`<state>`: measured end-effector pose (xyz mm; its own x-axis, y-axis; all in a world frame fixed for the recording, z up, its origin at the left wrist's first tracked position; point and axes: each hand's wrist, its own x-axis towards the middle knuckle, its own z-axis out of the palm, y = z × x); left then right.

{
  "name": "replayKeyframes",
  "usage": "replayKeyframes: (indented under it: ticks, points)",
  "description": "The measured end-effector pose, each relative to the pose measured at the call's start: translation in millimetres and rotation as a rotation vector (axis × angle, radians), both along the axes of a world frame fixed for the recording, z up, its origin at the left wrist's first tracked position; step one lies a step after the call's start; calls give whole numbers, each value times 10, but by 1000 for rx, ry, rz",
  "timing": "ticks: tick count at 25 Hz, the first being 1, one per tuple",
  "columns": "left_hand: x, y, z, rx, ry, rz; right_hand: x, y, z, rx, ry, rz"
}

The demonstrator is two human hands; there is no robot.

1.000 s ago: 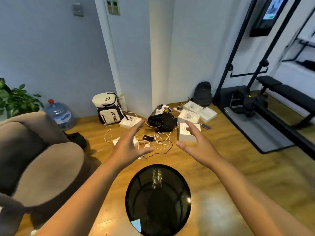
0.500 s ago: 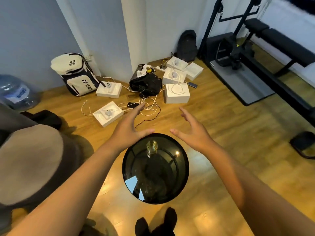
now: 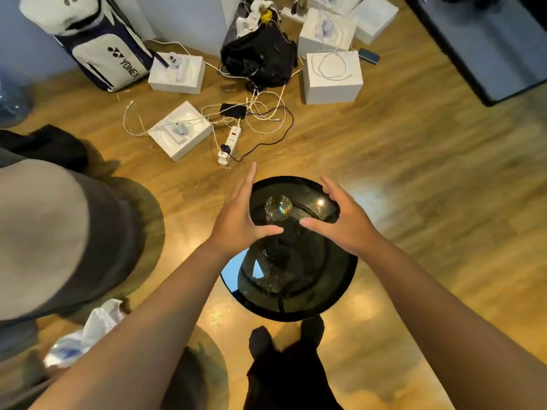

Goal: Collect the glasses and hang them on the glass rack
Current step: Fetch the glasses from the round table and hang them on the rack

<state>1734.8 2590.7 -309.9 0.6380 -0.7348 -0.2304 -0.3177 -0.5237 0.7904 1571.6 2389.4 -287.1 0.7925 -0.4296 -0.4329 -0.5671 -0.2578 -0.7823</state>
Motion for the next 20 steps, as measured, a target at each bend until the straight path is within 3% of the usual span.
replayKeyframes:
  ticks: [9, 20]
  points:
    - [-99, -270, -1762, 47, 91, 70, 61, -101, -1446, 35, 60, 21]
    - [-281, -624, -2393, 12, 3, 180, -8, -129, -2002, 4, 69, 72]
